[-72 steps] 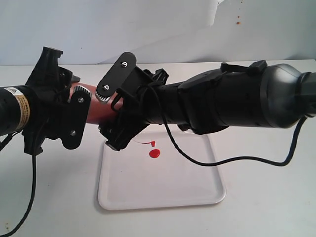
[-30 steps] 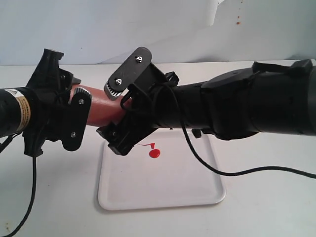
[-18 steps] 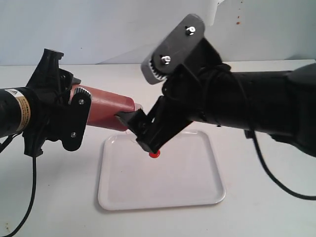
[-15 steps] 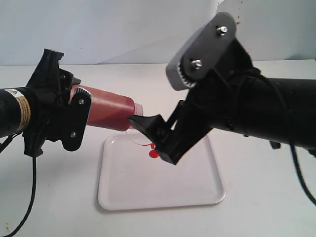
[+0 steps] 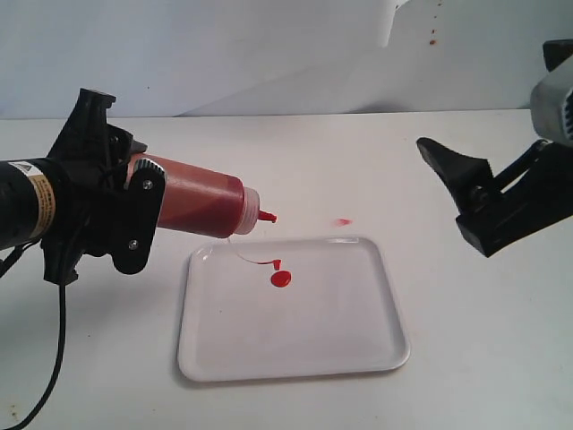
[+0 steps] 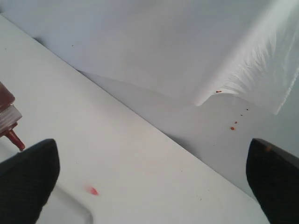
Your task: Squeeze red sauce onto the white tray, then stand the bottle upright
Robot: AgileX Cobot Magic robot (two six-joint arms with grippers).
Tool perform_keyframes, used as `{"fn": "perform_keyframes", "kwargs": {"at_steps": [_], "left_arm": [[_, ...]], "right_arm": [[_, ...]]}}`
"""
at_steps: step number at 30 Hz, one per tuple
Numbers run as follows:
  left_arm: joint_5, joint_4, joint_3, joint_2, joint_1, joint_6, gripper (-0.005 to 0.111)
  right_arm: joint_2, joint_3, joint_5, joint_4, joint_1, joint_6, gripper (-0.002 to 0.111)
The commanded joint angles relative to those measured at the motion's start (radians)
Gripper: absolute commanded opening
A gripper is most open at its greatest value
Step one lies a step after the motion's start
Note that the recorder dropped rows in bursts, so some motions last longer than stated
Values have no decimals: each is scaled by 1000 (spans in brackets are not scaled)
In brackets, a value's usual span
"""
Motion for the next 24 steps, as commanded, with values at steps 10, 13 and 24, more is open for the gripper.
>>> {"fn": "perform_keyframes", "kwargs": {"at_steps": [10, 13, 24], "left_arm": [[-19, -2, -6, -7, -6, -21, 0], [-19, -2, -6, -7, -6, -21, 0], [-19, -2, -6, -7, -6, -21, 0]], "right_arm": [[-2, 4, -4, 4, 2, 56, 105], [-2, 4, -4, 4, 2, 56, 105], [-2, 4, -6, 4, 2, 55, 105]]}}
